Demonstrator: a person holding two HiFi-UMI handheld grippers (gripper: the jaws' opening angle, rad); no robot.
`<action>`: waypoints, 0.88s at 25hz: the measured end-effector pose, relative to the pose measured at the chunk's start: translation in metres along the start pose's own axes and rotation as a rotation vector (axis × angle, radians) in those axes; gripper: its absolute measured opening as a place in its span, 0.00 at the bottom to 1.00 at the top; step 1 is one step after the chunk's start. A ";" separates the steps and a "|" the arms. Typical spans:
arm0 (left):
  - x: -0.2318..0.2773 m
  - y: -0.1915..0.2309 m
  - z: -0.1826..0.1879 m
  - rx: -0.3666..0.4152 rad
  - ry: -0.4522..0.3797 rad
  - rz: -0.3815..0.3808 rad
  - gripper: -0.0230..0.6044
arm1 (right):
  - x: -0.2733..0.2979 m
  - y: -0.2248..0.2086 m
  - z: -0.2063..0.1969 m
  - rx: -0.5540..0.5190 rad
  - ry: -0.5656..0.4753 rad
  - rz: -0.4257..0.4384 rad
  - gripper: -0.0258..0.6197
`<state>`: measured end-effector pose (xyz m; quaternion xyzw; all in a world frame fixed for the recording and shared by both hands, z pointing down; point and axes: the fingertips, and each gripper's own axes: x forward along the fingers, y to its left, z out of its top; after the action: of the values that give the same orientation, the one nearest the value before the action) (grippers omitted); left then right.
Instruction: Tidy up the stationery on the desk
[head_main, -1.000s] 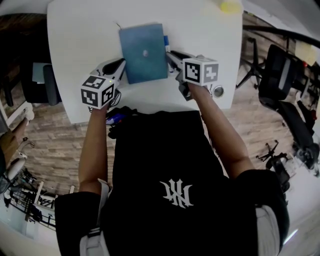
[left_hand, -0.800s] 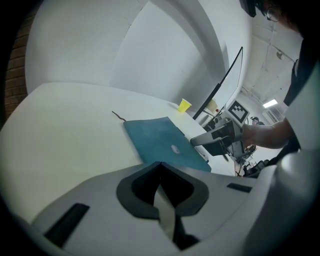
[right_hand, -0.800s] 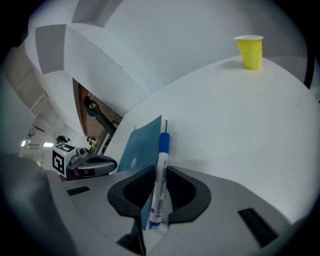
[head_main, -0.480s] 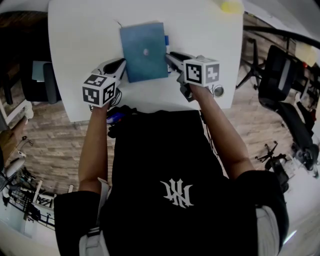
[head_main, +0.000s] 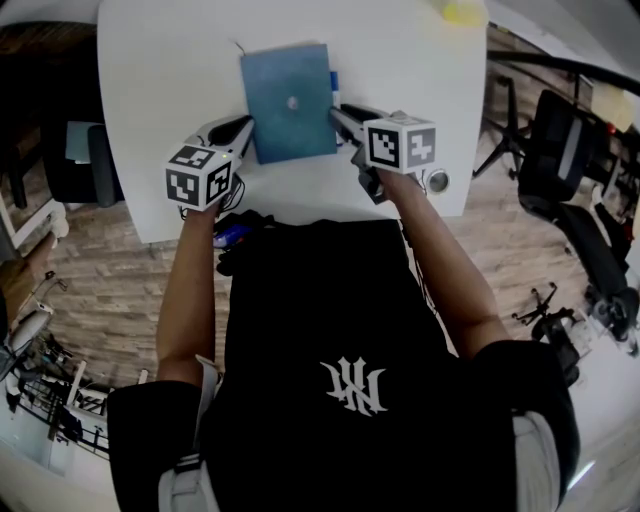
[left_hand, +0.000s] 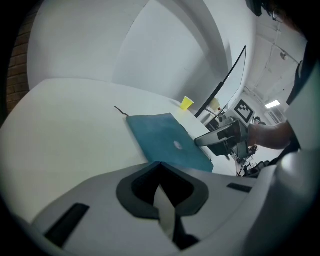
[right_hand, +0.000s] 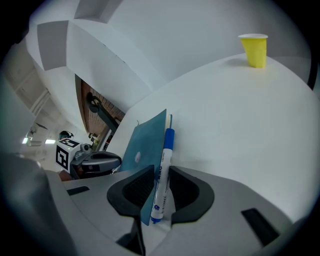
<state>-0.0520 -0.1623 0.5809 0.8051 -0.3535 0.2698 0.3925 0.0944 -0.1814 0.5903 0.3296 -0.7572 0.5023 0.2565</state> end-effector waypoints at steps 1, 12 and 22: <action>0.000 0.000 0.000 0.001 0.002 0.000 0.04 | 0.000 0.000 0.000 0.004 -0.002 -0.002 0.19; 0.010 -0.007 0.025 0.034 -0.030 -0.023 0.04 | 0.000 0.002 -0.005 0.004 -0.010 -0.012 0.20; -0.011 -0.016 0.031 0.023 -0.100 -0.066 0.04 | -0.016 0.001 0.011 -0.026 -0.078 -0.028 0.20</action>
<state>-0.0418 -0.1769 0.5488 0.8333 -0.3428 0.2202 0.3736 0.1033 -0.1880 0.5744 0.3561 -0.7683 0.4757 0.2380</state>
